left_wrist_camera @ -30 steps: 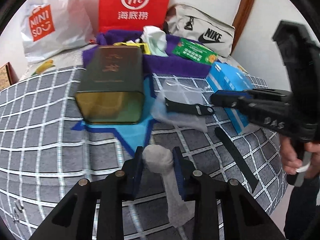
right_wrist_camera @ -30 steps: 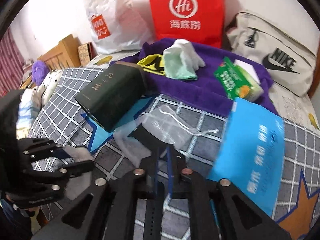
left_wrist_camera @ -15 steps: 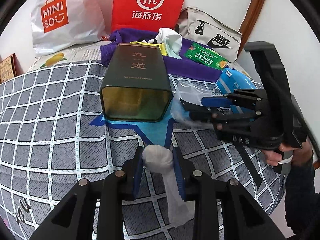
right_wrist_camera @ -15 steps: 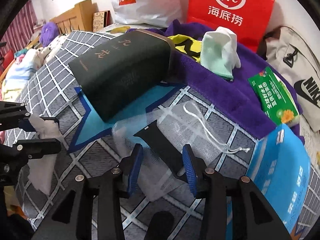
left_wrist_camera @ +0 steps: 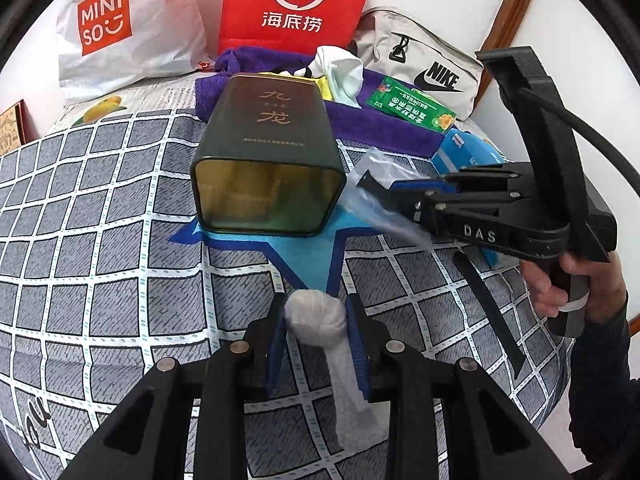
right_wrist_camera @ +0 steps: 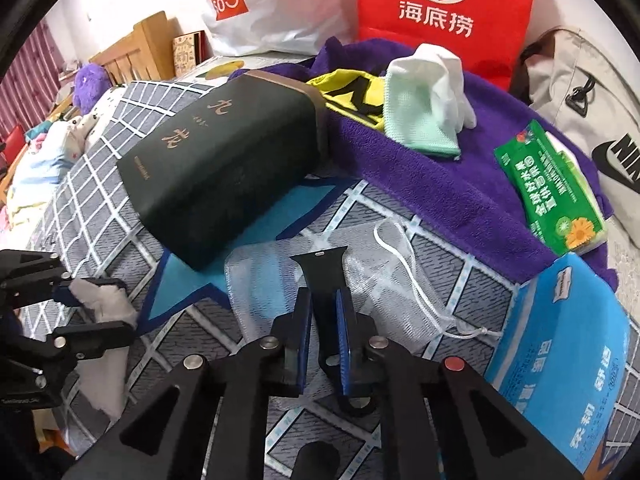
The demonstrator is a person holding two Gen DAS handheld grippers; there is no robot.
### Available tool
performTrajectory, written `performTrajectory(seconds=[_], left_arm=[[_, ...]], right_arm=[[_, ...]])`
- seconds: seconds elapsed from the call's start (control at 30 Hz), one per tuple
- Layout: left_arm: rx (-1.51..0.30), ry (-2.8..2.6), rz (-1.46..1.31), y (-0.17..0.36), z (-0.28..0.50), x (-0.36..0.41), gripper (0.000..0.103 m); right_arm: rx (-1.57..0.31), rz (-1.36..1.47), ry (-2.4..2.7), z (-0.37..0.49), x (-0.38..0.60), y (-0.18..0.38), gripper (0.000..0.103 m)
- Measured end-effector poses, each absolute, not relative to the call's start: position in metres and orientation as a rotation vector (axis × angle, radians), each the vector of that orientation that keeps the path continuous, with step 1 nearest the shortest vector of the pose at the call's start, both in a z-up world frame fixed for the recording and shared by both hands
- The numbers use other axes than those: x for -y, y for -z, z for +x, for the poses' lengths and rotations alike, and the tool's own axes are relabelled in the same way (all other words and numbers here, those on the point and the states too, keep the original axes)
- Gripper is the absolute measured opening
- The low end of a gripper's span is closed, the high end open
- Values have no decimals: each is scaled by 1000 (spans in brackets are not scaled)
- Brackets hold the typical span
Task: Organize soft objects
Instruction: 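Carry the strap with the right gripper toward the purple towel while the left carries the tissue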
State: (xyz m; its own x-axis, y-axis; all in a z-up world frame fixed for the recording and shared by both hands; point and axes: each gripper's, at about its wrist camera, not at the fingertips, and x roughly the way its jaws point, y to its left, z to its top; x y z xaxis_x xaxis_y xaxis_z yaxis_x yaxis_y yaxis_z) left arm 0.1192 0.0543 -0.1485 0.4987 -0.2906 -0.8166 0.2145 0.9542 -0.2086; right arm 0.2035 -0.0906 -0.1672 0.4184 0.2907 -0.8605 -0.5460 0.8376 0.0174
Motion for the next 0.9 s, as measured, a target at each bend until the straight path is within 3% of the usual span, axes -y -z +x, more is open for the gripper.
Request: performTrajectory(seconds=[0.07, 0.3, 0.43, 0.63, 0.67, 0.7, 0.9], left_arm=[[-1005, 305, -79, 148, 118, -55, 28], [-1004, 310, -76, 148, 114, -57, 28], [-1005, 317, -76, 147, 114, -55, 28], [-1006, 317, -79, 147, 116, -55, 28], [-1006, 317, -80, 146, 116, -56, 28], [-1005, 318, -81, 146, 116, -56, 28], [-1006, 323, -86, 146, 115, -57, 28]], right_arm=[[-1000, -293, -498, 203, 91, 166, 6], [-1002, -336, -488, 198, 91, 166, 9], [-1012, -307, -477, 204, 98, 165, 34], [-1042, -281, -497, 209, 95, 170, 34], [-1039, -279, -491, 210, 95, 171, 24], [-1037, -265, -474, 211, 96, 170, 22], [-1052, -256, -511, 206, 91, 169, 21]])
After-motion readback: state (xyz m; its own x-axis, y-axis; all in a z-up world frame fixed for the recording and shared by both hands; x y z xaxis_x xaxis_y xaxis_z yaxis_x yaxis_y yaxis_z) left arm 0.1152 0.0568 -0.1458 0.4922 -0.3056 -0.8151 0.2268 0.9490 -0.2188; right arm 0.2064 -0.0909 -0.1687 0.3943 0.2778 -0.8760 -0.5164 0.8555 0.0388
